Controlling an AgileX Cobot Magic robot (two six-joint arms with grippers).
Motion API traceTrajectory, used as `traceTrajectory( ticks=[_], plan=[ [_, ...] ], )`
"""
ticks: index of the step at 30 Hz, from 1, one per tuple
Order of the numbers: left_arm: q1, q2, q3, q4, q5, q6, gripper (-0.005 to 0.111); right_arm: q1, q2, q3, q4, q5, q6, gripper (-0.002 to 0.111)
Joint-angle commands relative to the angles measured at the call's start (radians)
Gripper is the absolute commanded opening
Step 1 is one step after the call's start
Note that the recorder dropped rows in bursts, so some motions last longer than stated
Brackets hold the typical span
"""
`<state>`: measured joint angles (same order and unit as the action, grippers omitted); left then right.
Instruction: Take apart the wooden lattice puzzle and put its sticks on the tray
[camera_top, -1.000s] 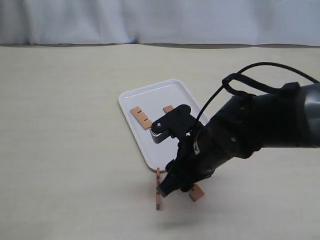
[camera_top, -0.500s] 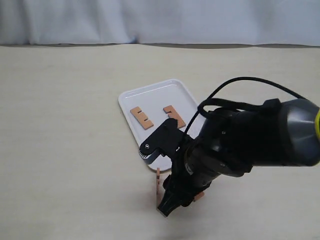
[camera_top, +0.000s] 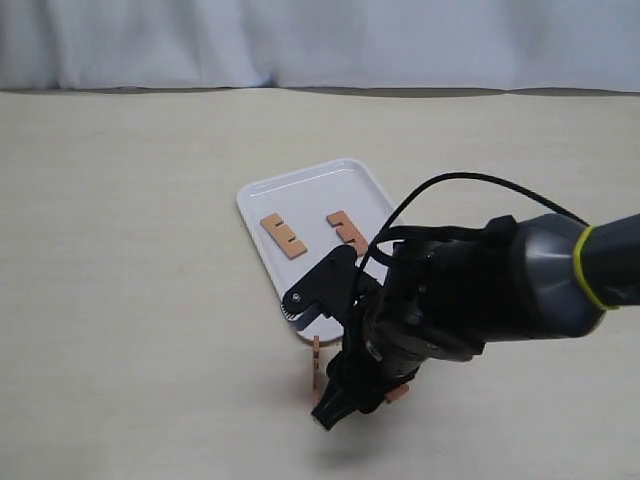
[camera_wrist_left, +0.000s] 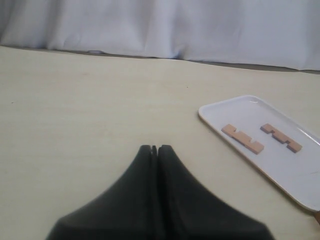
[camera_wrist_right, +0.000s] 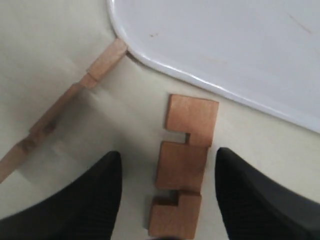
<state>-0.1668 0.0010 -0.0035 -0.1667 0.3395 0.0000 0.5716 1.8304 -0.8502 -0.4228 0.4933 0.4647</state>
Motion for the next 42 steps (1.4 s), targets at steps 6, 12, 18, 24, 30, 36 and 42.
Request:
traceTrajectory(
  ticks=[6,12,18,24,30,36,42],
  plan=[
    [-0.009,-0.001,0.004,0.0,-0.01,0.0,0.0,-0.086,0.046,0.002,-0.005,-0.05,0.052,0.053],
    [-0.009,-0.001,0.004,0.0,-0.01,0.0,0.0,-0.084,0.058,0.002,0.009,-0.075,0.052,0.05],
    [-0.009,-0.001,0.004,0.0,-0.01,0.0,0.0,-0.084,0.058,0.002,0.025,-0.076,0.048,0.029],
    [-0.009,-0.001,0.004,0.0,-0.01,0.0,0.0,-0.084,0.058,0.002,0.025,-0.074,0.043,0.007],
    [-0.009,-0.001,0.004,0.0,-0.01,0.0,0.0,-0.084,0.043,0.002,0.025,-0.064,0.006,0.005],
    [-0.009,-0.001,0.004,0.0,-0.01,0.0,0.0,-0.084,-0.077,0.002,-0.01,-0.035,-0.009,0.005],
    [-0.009,-0.001,0.004,-0.003,-0.01,0.0,0.0,-0.084,-0.148,-0.085,-0.064,-0.011,0.008,0.005]
  ],
)
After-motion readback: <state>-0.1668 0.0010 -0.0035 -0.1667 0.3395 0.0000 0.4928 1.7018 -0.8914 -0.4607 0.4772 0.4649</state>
